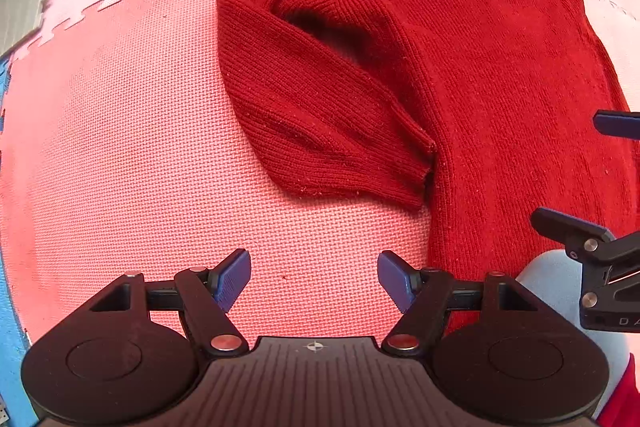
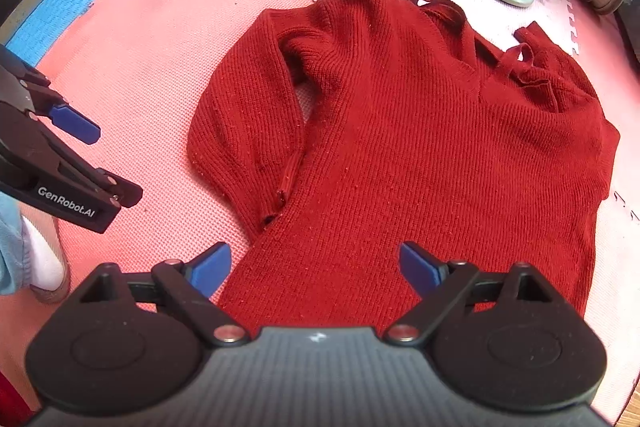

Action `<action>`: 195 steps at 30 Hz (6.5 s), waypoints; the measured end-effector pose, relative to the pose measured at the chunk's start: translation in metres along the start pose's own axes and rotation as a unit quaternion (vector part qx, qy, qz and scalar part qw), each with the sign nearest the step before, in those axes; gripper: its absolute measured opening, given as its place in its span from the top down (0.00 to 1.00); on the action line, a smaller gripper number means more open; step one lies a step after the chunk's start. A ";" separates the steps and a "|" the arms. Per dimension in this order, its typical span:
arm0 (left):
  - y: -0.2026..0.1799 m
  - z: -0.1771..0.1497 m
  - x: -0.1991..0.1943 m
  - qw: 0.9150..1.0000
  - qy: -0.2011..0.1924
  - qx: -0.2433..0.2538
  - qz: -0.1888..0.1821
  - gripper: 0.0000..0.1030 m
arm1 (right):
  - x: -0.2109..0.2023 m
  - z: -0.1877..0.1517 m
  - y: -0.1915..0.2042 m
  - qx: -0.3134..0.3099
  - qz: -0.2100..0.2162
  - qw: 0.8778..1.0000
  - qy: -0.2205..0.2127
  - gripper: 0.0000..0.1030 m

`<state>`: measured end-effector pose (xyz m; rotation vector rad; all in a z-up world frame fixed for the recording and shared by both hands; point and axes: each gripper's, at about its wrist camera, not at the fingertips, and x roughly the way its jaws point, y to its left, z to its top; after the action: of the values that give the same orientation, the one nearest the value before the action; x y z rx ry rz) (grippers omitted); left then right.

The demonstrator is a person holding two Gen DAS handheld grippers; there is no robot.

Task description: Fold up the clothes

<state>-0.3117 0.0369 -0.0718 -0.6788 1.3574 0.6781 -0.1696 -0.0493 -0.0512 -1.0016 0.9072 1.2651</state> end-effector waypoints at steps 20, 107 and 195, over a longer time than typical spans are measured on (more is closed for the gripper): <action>-0.044 0.039 0.053 1.000 0.009 0.016 -0.012 0.30 | 0.022 -0.013 -0.018 0.012 -0.002 1.000 0.024 0.11; 0.319 0.036 0.079 0.989 0.064 0.068 0.115 0.98 | -0.007 0.056 0.082 -0.050 -0.068 0.995 0.054 0.11; 0.199 0.012 0.074 0.980 -0.094 0.172 0.027 0.27 | 0.087 -0.007 0.034 0.103 -0.003 0.991 0.088 0.13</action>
<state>-0.4502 0.1761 -0.1526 -0.2936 1.2788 0.5197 -0.1948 -0.0275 -0.1391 -0.9594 1.1464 1.0657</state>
